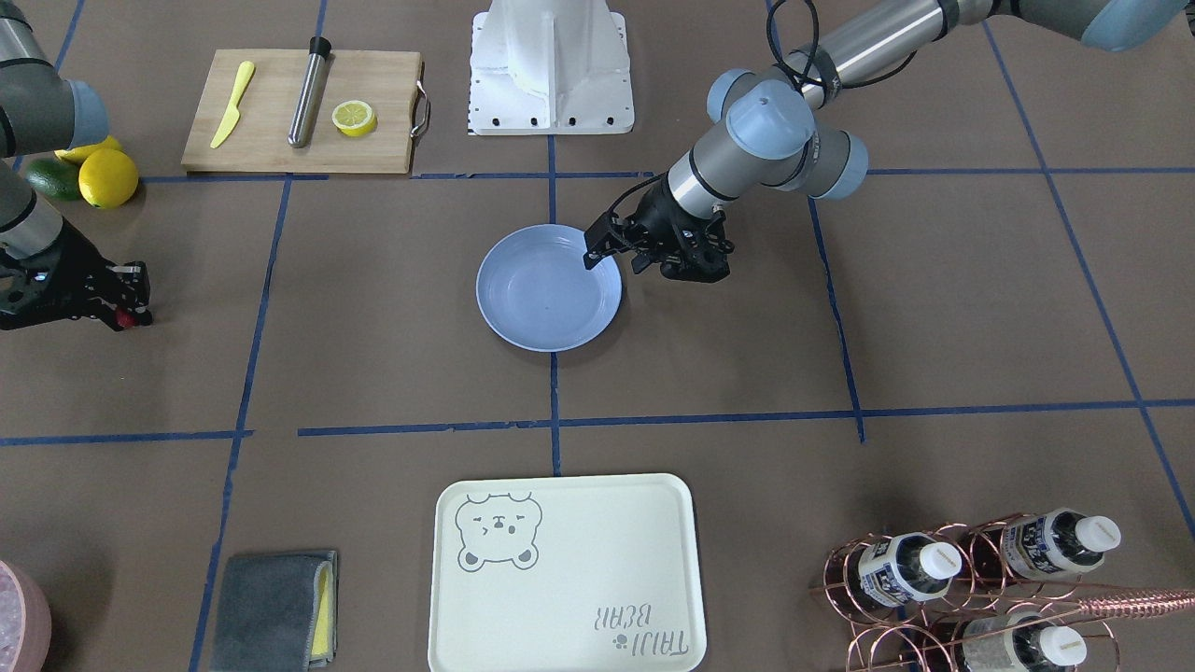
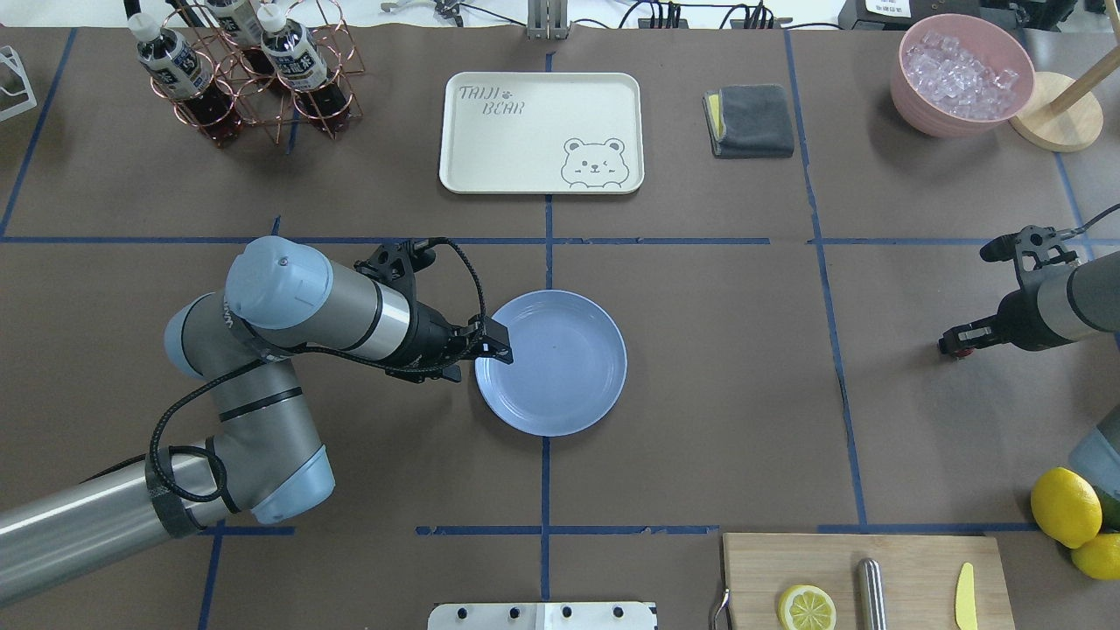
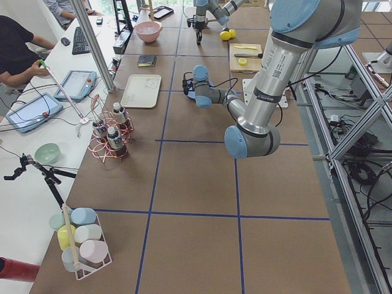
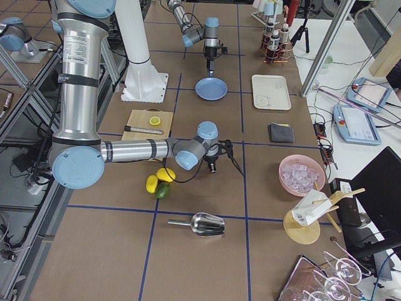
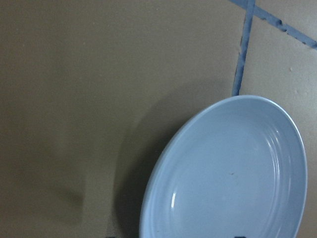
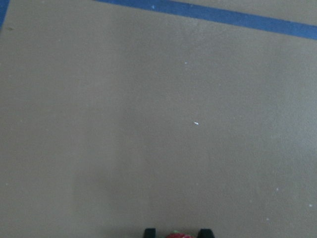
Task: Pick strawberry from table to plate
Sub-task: 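Carry the strawberry over the plate with right gripper while left gripper withdraws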
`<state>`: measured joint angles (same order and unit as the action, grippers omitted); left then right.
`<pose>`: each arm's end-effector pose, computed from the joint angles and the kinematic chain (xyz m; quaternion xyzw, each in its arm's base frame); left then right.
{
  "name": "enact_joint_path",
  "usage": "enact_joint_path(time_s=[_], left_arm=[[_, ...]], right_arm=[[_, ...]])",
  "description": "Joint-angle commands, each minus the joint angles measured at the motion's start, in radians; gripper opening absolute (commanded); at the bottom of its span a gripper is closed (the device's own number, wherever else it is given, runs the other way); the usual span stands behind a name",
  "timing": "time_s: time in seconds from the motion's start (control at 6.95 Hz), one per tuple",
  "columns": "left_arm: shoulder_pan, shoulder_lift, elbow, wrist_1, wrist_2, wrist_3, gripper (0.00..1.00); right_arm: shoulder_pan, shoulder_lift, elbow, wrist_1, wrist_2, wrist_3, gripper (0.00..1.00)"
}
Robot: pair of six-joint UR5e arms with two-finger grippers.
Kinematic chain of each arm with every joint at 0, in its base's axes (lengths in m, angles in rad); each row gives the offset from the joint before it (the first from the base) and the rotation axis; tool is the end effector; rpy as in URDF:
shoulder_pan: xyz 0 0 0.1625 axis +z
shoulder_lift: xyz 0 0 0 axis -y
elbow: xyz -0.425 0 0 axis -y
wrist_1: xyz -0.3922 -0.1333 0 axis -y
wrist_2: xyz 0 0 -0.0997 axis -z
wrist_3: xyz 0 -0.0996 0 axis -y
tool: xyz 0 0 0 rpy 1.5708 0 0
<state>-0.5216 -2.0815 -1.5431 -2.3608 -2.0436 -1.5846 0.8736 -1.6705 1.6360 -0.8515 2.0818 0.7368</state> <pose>0.5363 -0.4096 0.2818 -0.0372 0.6066 -0.0726 0.7908 -0.2445 -0.4237 0.6031 0.0884 -0.3929 -0.0668 0.9129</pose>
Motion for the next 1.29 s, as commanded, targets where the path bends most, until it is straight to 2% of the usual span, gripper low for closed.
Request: enact_joint_path(time_s=[0.0,0.14,0.29,0.43,0.72,0.86,1.01,1.15], left_arm=[[0.000,0.000,-0.003,0.000,-0.001,0.000,0.84],[0.000,0.000,-0.005,0.000,-0.001,0.000,0.84],[-0.003,0.001,-0.021,0.002,0.002,0.000,0.84],[-0.005,0.021,-0.049,0.003,0.003,0.000,0.84],[-0.055,0.060,-0.083,0.009,-0.006,0.009,0.84],[-0.108,0.093,-0.097,0.009,-0.009,0.032,0.84],[-0.144,0.124,-0.112,0.011,-0.010,0.125,0.84],[-0.184,0.186,-0.139,0.011,-0.010,0.200,0.84]], right_arm=[[0.001,0.000,0.065,-0.006,0.007,0.001,0.00],[-0.011,0.002,0.120,-0.015,0.021,0.027,0.00],[-0.072,0.052,0.163,-0.015,0.018,0.243,0.00],[-0.158,0.143,0.166,-0.015,-0.012,0.435,0.00],[-0.310,0.301,0.166,-0.062,-0.148,0.676,0.00],[-0.365,0.440,0.166,-0.222,-0.199,0.743,0.00],[-0.449,0.571,0.154,-0.373,-0.289,0.797,0.00],[-0.476,0.660,0.137,-0.455,-0.337,0.843,0.00]])
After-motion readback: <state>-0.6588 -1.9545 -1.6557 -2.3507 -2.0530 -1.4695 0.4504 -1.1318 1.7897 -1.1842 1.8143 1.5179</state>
